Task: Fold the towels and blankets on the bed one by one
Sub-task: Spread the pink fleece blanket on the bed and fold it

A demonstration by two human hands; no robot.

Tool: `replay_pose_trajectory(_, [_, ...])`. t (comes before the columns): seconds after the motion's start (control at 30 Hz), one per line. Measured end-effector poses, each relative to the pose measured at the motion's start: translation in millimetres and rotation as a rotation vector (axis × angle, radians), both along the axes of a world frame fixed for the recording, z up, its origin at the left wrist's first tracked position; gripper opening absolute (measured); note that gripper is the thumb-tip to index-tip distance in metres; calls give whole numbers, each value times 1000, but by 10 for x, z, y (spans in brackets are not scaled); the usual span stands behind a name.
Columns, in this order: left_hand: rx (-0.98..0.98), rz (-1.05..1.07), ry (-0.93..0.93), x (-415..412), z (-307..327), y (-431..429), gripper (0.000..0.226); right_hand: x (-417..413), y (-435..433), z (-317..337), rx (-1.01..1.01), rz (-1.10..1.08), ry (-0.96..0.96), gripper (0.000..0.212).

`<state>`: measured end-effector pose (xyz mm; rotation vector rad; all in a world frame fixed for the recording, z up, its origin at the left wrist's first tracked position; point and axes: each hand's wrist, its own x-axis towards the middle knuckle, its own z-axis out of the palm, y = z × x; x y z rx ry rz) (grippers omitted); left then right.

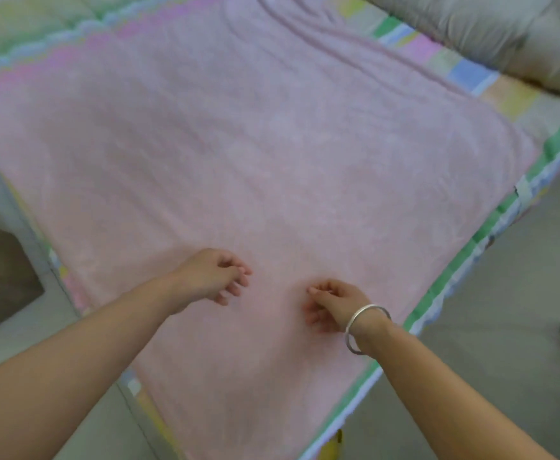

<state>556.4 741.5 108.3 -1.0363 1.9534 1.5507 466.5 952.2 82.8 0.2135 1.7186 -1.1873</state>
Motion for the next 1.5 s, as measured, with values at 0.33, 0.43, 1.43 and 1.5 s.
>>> replay_pose_trajectory(0.33, [-627,22,362,-1705,-560,-1605,30,-1197,-1480,-363,625,378,913,64])
replay_pose_trajectory(0.43, [-846,-161,550,-2153,-764,-2247,31,-1516,-2266,-594,816,215,843,71])
replay_pose_trajectory(1.43, [-1261,-316,418,-4786,-1480,-4238,68,-4922,-4775,-788,756,227,1231,69])
replay_pose_trajectory(1.5, [-1265,-309,434,-4792,-1471,-4240,67,-5257,-4838,-709,788,138,1287,53])
